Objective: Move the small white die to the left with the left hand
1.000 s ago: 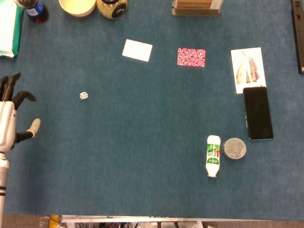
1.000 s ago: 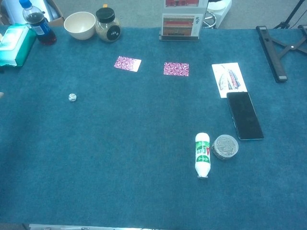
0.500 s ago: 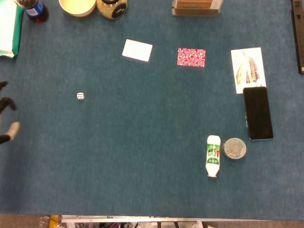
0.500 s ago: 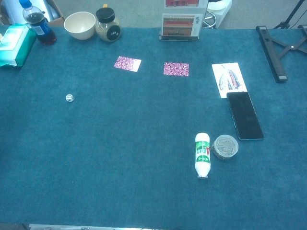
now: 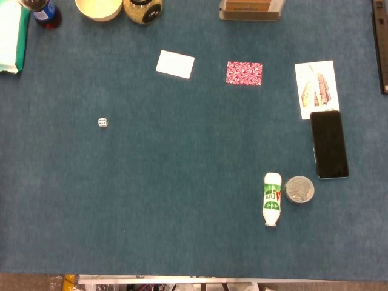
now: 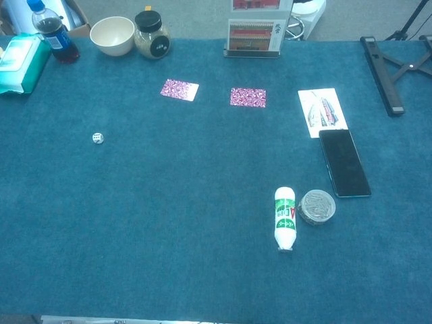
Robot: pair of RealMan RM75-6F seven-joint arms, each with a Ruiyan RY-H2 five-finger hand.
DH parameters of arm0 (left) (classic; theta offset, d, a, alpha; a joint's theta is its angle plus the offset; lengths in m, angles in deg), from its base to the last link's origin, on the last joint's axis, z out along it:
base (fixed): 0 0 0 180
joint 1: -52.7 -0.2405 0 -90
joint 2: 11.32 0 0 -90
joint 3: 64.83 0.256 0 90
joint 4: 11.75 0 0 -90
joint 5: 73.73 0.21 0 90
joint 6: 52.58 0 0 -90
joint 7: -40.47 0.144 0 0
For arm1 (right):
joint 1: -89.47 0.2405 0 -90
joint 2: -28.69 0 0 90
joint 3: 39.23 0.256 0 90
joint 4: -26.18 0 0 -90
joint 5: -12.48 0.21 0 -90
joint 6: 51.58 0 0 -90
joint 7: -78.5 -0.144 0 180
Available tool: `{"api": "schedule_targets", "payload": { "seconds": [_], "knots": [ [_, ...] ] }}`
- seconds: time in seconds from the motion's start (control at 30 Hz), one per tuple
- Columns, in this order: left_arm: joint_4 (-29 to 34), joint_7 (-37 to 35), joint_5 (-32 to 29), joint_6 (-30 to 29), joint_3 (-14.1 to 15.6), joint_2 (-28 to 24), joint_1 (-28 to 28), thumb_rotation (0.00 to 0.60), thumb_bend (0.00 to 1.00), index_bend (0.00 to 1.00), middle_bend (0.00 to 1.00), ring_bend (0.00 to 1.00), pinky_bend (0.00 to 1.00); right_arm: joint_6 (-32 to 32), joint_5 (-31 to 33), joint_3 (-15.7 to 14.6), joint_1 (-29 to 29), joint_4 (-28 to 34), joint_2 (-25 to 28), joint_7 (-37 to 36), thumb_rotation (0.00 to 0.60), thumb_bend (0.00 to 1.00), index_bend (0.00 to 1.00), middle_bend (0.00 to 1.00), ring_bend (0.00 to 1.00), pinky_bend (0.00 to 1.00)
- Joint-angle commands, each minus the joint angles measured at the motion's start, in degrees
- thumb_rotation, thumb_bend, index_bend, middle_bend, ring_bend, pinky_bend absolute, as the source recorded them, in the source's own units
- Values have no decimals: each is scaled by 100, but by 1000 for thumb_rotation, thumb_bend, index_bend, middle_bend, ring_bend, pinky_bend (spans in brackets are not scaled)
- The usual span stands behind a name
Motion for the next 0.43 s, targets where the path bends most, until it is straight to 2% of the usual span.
{"api": "schedule_targets", "payload": {
  "seconds": [0.03, 0.17, 0.43],
  "knots": [
    [142, -159, 115, -274, 15, -139, -201, 600, 261, 467, 201, 98, 201, 485, -126, -100, -153, 396, 126, 420, 600, 5, 544, 410, 307, 339],
    [245, -41, 192, -412, 0, -226, -314, 600, 261, 468, 209, 106, 201, 670, -287, -165, -264, 471, 121, 494, 600, 4, 544, 410, 307, 339],
    [223, 160, 97, -536, -116, -142, -474, 600, 262, 469, 211, 108, 201, 519, -211, -156, -214, 292, 125, 307, 600, 4, 544, 410, 307, 339]
  ]
}}
